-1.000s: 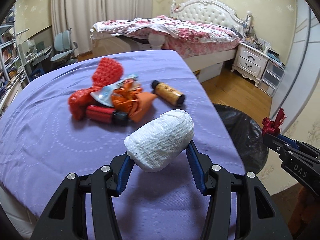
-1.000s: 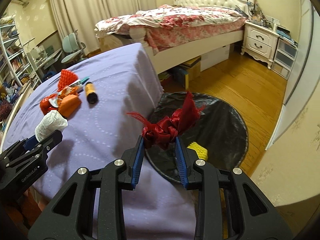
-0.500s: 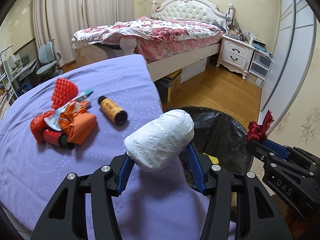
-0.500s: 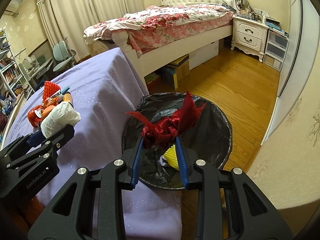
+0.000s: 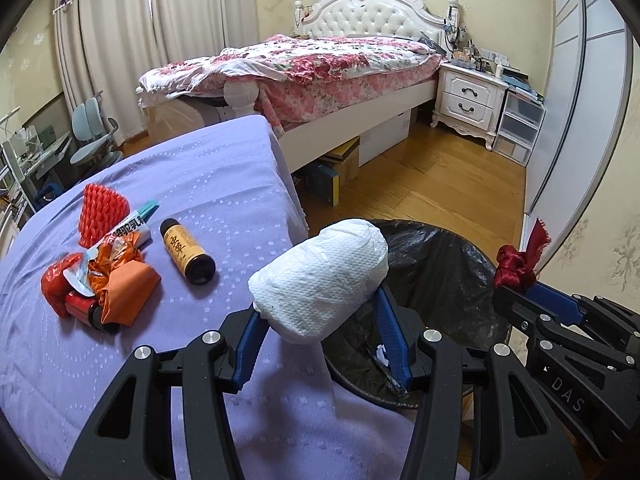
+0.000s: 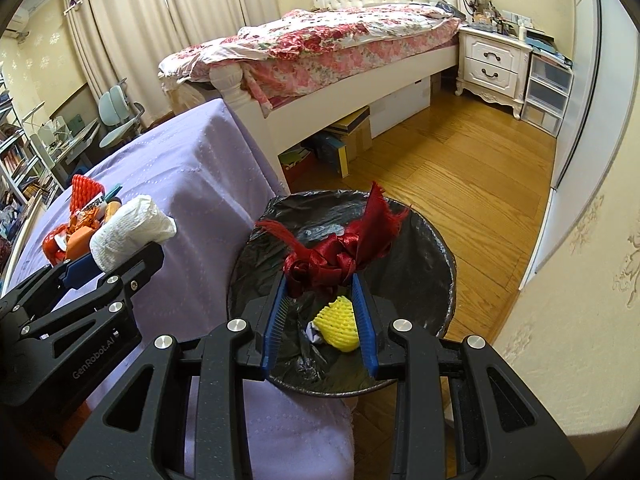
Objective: Collect trash
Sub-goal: 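Carry the tissue and red ribbon over the bin and release both, then move both grippers back over the remaining trash on the bed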
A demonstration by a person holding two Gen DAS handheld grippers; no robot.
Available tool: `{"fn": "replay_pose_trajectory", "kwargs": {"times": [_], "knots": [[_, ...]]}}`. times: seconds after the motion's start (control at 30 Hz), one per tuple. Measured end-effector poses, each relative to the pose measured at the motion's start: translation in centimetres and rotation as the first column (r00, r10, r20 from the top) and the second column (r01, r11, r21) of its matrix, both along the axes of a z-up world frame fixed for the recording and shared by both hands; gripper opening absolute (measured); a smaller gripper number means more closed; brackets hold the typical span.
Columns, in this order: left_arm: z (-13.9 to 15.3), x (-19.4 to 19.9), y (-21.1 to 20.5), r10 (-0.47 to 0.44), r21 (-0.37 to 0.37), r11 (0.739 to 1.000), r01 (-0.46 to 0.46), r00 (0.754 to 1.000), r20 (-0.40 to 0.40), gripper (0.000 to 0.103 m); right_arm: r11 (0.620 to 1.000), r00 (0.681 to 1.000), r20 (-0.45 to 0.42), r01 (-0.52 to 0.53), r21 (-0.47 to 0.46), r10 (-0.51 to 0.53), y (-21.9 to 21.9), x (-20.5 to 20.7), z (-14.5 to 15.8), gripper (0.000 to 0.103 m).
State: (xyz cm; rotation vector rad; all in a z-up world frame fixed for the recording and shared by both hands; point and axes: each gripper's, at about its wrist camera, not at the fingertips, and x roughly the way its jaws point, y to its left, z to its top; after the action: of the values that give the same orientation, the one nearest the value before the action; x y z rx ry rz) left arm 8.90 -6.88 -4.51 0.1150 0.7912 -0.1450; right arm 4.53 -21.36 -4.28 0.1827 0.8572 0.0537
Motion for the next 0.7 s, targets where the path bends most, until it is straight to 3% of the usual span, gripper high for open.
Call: {"fn": "replay_pose_trajectory", "kwargs": {"times": [0.1, 0.27, 0.7], "knots": [[-0.1, 0.2, -0.2, 0.001, 0.002, 1.000, -0.001, 1.000, -0.007, 0.054, 1.000, 1.000, 0.001, 0.006, -0.001, -0.006, -0.2, 0.2, 0.0, 0.032], [-0.1, 0.1, 0.5, 0.028, -0.027, 0.999, -0.029, 0.999, -0.015, 0.074, 1.000, 1.000, 0.009, 0.024, -0.004, -0.023, -0.6, 0.2, 0.1, 0.047], [0.7, -0.8, 1.4, 0.053, -0.027, 0.998, -0.053, 0.999, 0.007, 0.079, 0.998, 0.998, 0.019, 0.055, 0.002, -0.055, -1.1, -0.5, 0.3, 0.059]]}}
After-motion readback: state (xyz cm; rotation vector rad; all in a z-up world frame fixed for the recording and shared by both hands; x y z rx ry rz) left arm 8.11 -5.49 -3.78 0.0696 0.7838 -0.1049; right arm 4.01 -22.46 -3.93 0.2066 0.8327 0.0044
